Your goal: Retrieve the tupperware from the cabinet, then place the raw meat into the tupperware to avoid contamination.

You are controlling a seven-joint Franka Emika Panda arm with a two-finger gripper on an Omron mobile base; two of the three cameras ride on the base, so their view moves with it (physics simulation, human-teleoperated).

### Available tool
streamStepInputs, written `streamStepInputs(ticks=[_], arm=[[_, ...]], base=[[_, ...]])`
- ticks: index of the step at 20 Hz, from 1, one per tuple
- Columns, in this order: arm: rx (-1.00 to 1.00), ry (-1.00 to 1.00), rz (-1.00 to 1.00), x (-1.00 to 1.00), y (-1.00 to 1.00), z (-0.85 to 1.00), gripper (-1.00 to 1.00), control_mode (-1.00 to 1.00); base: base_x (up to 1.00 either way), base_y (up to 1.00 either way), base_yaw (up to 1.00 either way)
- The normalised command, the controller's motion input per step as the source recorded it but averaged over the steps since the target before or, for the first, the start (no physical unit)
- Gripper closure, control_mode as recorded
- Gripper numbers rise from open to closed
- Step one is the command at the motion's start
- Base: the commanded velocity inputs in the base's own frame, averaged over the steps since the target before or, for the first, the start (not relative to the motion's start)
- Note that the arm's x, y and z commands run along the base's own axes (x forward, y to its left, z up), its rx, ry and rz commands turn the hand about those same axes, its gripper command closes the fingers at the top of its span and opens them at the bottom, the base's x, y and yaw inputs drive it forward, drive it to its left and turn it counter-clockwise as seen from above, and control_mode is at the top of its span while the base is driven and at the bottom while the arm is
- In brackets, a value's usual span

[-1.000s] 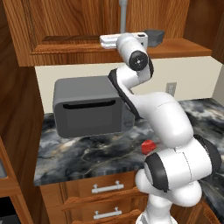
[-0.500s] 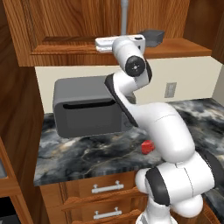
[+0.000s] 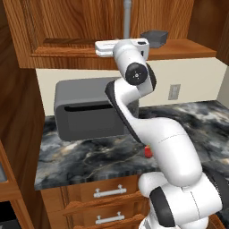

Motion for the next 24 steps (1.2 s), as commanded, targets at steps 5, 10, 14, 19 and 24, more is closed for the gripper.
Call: streamStepInputs(ticks=[5,10,14,19,24], arm=[[0.00,0.01,-0.03,-0.54,1.00,0.00,1.00,-1.00],[0.00,0.03,-0.02,-0.53,1.00,0.00,1.00,-1.00],[0.00,0.03,-0.02,-0.56,1.00,0.00,1.00,-1.00],[0.00,0.04,-0.02,-0.53,1.00,-0.04,1.00,-1.00],[0.00,0.06,-0.01,-0.49,1.00,-0.12,1.00,-1.00]], base=[[0.00,0.00,0.00],[0.00,0.00,0.00],[0.00,0.00,0.00],[0.00,0.00,0.00],[0.00,0.00,0.00]])
